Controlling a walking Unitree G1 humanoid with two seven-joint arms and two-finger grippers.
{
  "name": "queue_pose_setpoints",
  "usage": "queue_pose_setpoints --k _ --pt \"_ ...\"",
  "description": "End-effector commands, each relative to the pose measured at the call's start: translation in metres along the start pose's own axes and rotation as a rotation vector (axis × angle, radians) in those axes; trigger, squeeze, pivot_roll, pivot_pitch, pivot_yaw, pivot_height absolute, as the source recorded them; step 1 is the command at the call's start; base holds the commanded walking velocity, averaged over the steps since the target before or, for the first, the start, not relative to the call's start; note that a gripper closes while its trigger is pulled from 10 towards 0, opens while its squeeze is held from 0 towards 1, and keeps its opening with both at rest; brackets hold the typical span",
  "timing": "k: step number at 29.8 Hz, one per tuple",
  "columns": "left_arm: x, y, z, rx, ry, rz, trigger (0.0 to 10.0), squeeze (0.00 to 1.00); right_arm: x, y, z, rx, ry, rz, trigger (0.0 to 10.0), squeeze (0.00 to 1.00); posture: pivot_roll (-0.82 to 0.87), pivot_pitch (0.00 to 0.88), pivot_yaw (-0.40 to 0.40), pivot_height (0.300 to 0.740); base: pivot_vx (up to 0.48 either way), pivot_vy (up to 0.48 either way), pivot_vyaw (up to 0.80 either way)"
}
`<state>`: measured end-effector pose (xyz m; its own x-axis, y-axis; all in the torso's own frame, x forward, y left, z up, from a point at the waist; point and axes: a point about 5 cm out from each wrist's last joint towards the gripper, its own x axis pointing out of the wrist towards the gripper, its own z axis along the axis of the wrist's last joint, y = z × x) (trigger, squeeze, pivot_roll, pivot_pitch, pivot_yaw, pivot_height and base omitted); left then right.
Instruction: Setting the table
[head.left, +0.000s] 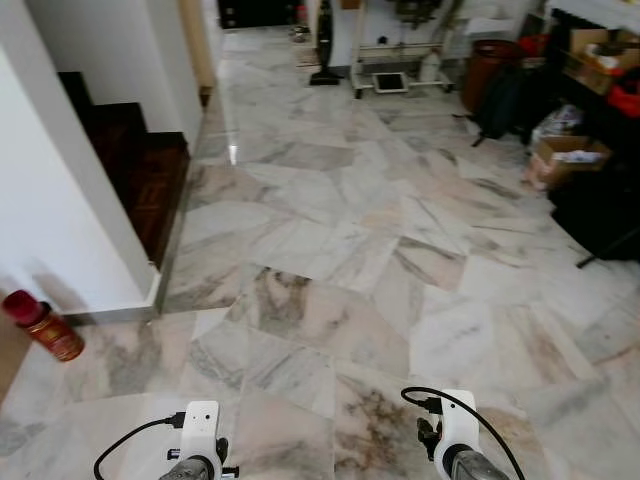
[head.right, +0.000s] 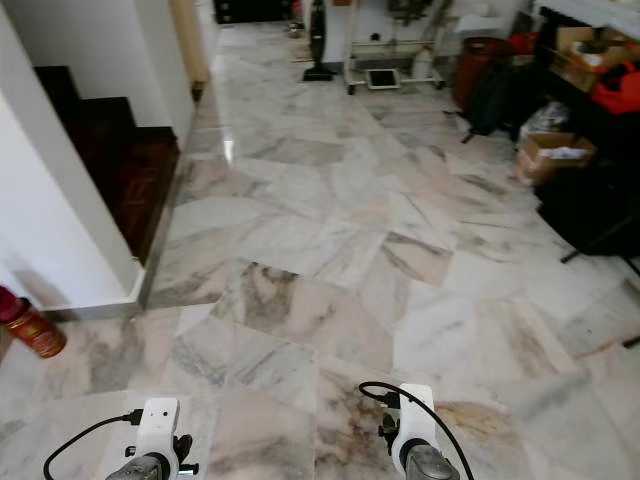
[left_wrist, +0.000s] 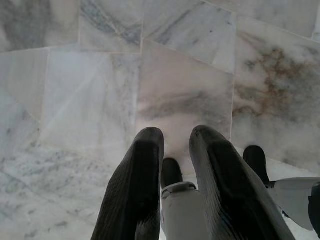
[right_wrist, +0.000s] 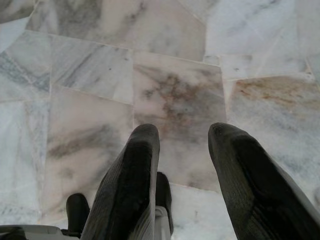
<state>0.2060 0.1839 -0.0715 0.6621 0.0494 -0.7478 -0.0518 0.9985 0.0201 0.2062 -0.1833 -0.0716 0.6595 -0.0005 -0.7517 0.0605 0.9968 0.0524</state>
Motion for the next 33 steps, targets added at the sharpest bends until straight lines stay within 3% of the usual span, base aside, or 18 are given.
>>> queue_pose_setpoints --k 1,7,13,33 --pt "-0.0004 0.003 -0.0011 -0.021 -0.001 0.021 10.0 0.0 0.001 0.0027 0.0027 -0.011 0.0 0.012 10.0 0.0 0.03 0.0 0.003 0.74 0.0 0.0 -0.68" --pt "-0.0007 0.0055 -0.001 0.005 -0.005 0.042 10.0 0.0 0.0015 0.0055 0.0036 -0.017 -0.002 0.022 10.0 0.0 0.04 0.0 -0.003 0.74 0.0 0.0 -0.68" --pt "-0.0017 0.0082 -0.0044 0.009 0.002 0.06 10.0 0.0 0.0011 0.0052 0.002 -0.021 0.003 0.023 10.0 0.0 0.04 0.0 -0.004 0.74 0.0 -0.399 -0.67" --pt "-0.0025 0.0097 -0.0061 -0.004 -0.003 0.062 10.0 0.0 0.0008 0.0047 0.0006 -0.025 0.006 0.018 10.0 0.0 0.04 0.0 0.001 0.74 0.0 0.0 -0.67"
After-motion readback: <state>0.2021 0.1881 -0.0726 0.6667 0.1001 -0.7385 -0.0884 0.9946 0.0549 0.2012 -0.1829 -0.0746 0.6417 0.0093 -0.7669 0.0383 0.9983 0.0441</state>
